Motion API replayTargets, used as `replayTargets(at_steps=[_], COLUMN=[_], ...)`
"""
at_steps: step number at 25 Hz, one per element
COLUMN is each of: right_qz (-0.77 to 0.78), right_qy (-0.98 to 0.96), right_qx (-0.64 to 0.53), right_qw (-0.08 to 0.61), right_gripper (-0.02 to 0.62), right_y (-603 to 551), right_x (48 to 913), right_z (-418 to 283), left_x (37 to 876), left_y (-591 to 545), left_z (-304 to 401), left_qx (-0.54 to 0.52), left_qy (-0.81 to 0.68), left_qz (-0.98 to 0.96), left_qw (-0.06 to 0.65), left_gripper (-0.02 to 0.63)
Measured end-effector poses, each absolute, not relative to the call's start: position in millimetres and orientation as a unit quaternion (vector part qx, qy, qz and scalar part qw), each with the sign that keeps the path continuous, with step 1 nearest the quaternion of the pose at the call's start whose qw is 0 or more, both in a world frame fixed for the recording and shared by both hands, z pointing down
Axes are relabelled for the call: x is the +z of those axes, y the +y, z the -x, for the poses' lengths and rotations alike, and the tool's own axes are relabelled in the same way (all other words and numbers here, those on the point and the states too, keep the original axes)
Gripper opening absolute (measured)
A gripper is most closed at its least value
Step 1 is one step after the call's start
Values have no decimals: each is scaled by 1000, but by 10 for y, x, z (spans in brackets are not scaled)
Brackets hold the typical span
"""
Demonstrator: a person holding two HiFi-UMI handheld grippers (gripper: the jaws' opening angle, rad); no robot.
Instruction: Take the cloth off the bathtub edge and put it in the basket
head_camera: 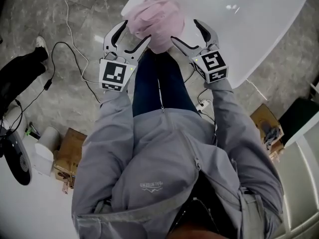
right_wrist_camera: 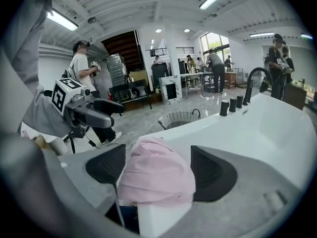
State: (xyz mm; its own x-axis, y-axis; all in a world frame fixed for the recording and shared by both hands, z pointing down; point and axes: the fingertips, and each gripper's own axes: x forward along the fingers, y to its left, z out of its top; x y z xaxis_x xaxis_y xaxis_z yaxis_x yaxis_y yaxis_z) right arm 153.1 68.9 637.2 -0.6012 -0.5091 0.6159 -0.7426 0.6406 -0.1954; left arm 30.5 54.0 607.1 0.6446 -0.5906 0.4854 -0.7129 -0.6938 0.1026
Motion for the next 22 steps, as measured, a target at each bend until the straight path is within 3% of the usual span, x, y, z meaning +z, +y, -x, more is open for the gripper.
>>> replayTargets(at_steps=[22], right_qz=[-257], right_qy=[-845], right_qx=[342], right_qw=[320], right_gripper=[400], right_y=[774], right_x=[7727], right_z=[-1503], left_x=[7504], left_y=[661], left_z=[-272], left_qx=[315], left_qy=[-321], left_qz=[-865], left_qw=[223], left_gripper=[347])
